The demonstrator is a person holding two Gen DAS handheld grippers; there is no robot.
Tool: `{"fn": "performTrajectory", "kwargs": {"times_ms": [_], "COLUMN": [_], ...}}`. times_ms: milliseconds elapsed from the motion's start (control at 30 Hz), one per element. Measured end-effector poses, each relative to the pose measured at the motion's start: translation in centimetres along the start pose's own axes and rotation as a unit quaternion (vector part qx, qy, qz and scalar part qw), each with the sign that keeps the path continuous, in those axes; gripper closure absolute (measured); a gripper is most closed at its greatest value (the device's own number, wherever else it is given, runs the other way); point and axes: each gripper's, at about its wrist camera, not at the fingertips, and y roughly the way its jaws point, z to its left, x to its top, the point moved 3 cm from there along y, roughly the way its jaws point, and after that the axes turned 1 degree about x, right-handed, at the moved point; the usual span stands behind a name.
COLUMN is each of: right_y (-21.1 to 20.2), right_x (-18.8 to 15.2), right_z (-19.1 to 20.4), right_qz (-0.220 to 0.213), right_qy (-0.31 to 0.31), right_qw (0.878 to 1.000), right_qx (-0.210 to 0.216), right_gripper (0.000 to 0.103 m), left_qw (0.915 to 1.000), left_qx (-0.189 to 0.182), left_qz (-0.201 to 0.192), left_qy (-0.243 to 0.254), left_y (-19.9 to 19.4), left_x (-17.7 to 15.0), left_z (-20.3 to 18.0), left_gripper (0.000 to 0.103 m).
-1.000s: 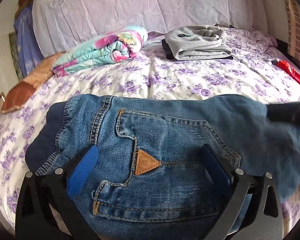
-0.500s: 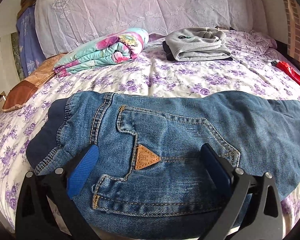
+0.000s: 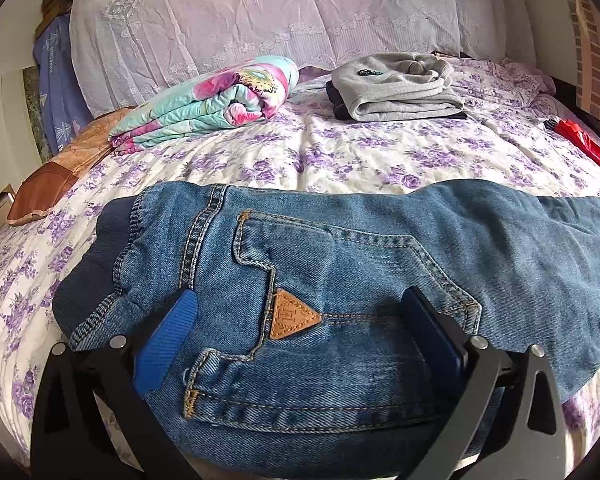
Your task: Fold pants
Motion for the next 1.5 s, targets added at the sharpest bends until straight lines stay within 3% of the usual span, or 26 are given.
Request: {"fn": "performTrajectory", "kwargs": {"times_ms": [100, 233, 300, 400, 467, 533, 567, 600, 667, 733, 1000, 1133, 1333, 1500], "right_y": [3.2, 3.2, 2.6, -0.6, -1.7, -0.6, 0.8, 2.3, 2.5, 2.6, 2.8, 0.7, -3.6, -3.2], "right_x": [-1.6, -2.0, -2.0, -1.8, -1.7, -2.2, -2.8, -3.7, -4.0, -4.3, -4.0, -3.7, -4.0, -4.8], "right_z": [1.0, 2.5, 2.7, 2.9, 3.6, 4.4, 4.6, 4.9, 6.7, 6.9, 6.2, 5.4, 2.1, -0.9], "right_qz": [0.082, 0.083, 0.069, -0.017, -0.034, 0.011, 0.048, 0.081, 0.082, 0.085, 0.063, 0.068, 0.122, 0.148], "right_qy": [-0.066, -0.112, -0.117, -0.100, -0.087, -0.073, -0.072, -0.086, -0.149, -0.158, -0.101, -0.058, 0.038, 0.098], "right_qw": [0.994, 0.986, 0.987, 0.991, 0.995, 0.997, 0.996, 0.993, 0.984, 0.982, 0.993, 0.995, 0.987, 0.976], "right_qx": [-0.039, -0.089, -0.089, -0.082, -0.035, 0.016, 0.014, -0.009, -0.047, -0.053, 0.010, 0.035, 0.103, 0.127], "right_gripper": [0.003, 0.003, 0.003, 0.003, 0.003, 0.003, 0.003, 0.003, 0.003, 0.003, 0.003, 0.003, 0.003, 0.003], "left_qw": [1.0000, 1.0000, 1.0000, 1.0000, 1.0000, 1.0000, 1.0000, 1.0000, 1.0000, 1.0000, 1.0000, 1.0000, 1.0000, 1.0000], "left_qx": [-0.001, 0.000, -0.001, -0.001, -0.001, 0.000, 0.000, -0.001, -0.001, 0.000, -0.001, -0.001, -0.001, -0.001], "left_qz": [-0.001, -0.002, -0.003, -0.004, -0.004, -0.004, -0.004, -0.004, -0.004, -0.004, -0.005, -0.005, -0.005, -0.005], "left_qy": [0.000, -0.001, -0.001, -0.002, -0.002, -0.002, -0.002, -0.002, -0.002, -0.002, -0.002, -0.002, -0.002, -0.002], "left_y": [0.0, -0.1, 0.0, -0.2, -0.2, -0.2, -0.2, -0.1, -0.2, -0.2, -0.3, -0.3, -0.3, -0.3], "left_x": [0.1, 0.0, 0.0, -0.1, -0.1, -0.1, -0.1, -0.1, -0.1, -0.1, -0.2, -0.2, -0.1, -0.2], "left_z": [0.0, 0.0, 0.1, 0.2, 0.2, 0.2, 0.2, 0.3, 0.2, 0.1, 0.2, 0.2, 0.1, 0.2], "left_gripper": [0.004, 0.004, 0.004, 0.004, 0.004, 0.004, 0.004, 0.004, 0.004, 0.004, 0.004, 0.004, 0.004, 0.004]}}
